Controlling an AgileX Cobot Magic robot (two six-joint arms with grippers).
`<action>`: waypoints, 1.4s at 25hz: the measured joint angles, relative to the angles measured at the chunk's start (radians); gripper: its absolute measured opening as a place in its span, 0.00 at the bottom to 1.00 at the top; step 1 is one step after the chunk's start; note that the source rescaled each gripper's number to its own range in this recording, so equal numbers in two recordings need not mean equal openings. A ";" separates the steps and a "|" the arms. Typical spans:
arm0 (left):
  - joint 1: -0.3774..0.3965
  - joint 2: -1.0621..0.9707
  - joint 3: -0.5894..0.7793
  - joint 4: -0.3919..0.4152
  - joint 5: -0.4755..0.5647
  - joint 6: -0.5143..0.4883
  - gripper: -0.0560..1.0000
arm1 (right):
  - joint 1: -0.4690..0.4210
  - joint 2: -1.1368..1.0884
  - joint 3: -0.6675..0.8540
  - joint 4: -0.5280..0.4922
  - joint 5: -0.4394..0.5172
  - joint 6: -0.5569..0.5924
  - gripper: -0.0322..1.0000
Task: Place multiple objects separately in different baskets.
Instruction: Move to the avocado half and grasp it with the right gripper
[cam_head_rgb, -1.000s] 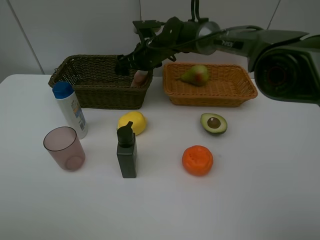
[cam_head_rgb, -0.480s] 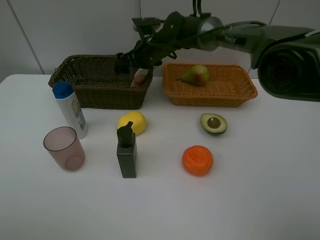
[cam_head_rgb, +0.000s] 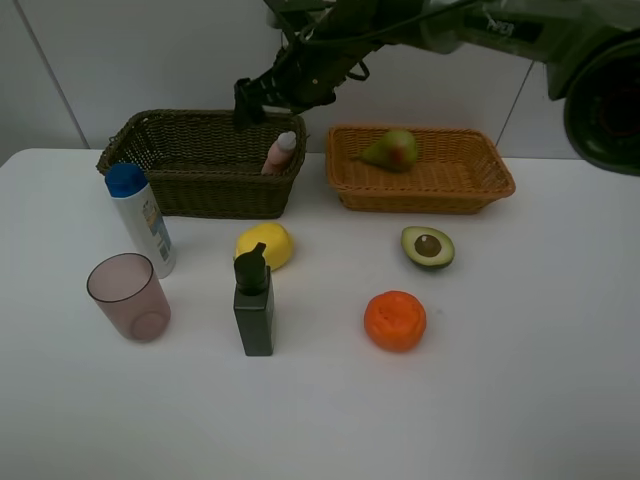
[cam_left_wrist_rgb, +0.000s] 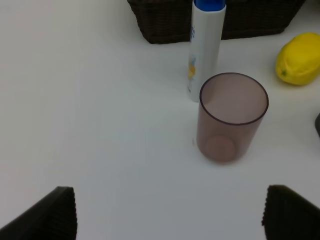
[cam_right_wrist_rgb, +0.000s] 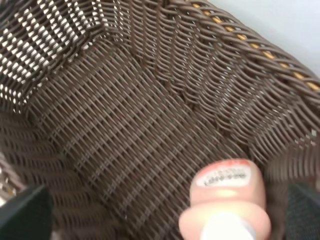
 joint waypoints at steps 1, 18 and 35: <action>0.000 0.000 0.000 0.000 0.000 0.000 1.00 | 0.000 -0.012 0.000 -0.019 0.020 0.012 0.96; 0.000 0.000 0.000 0.000 0.000 0.000 1.00 | -0.006 -0.120 -0.005 -0.343 0.439 0.165 0.96; 0.000 0.000 0.000 0.000 0.000 0.000 1.00 | -0.076 -0.316 0.269 -0.377 0.495 0.235 0.96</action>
